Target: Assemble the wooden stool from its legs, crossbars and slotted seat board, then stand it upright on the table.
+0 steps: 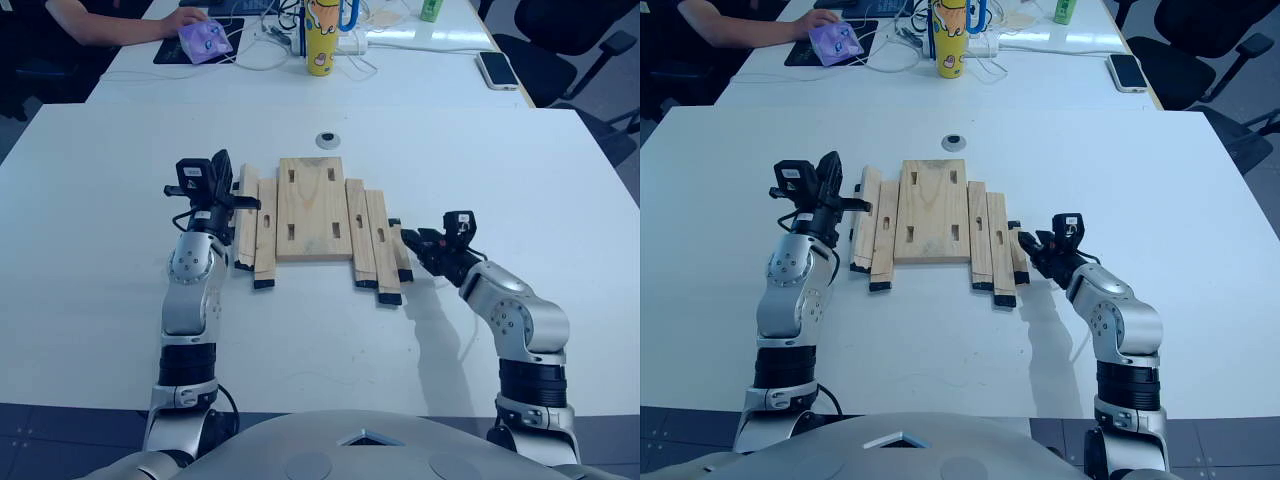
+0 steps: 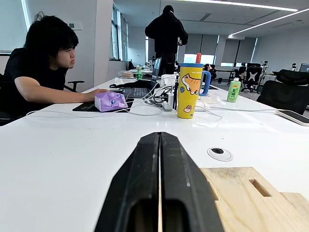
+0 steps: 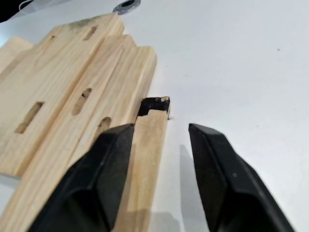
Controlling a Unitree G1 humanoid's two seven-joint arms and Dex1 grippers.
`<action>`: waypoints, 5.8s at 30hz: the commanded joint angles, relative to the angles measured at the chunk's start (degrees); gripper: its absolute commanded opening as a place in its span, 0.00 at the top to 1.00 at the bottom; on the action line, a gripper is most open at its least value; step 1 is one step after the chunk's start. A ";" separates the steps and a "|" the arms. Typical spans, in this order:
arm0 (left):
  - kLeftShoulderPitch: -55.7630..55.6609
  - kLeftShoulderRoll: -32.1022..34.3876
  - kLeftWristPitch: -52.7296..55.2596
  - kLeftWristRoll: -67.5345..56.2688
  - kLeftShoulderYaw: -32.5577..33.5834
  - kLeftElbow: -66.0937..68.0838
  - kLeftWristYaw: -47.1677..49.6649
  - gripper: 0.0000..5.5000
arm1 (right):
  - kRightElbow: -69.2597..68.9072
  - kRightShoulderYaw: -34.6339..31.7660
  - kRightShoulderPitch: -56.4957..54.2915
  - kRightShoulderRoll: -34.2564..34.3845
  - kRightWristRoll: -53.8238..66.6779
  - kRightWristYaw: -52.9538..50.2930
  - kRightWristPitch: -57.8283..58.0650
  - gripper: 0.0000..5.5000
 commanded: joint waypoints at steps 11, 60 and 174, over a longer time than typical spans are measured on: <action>0.54 -0.25 1.08 -0.46 0.64 -0.27 0.14 1.00 | -0.57 3.74 1.08 -2.67 -0.40 2.27 5.82 0.62; -2.74 -1.76 1.86 -6.55 1.71 6.01 -4.78 0.93 | 9.62 -0.52 -13.63 2.46 -5.08 0.83 -10.69 0.76; 4.23 -6.87 1.18 -16.53 5.40 2.60 1.42 0.92 | 11.63 8.58 -11.11 5.51 -2.00 17.35 -22.39 0.02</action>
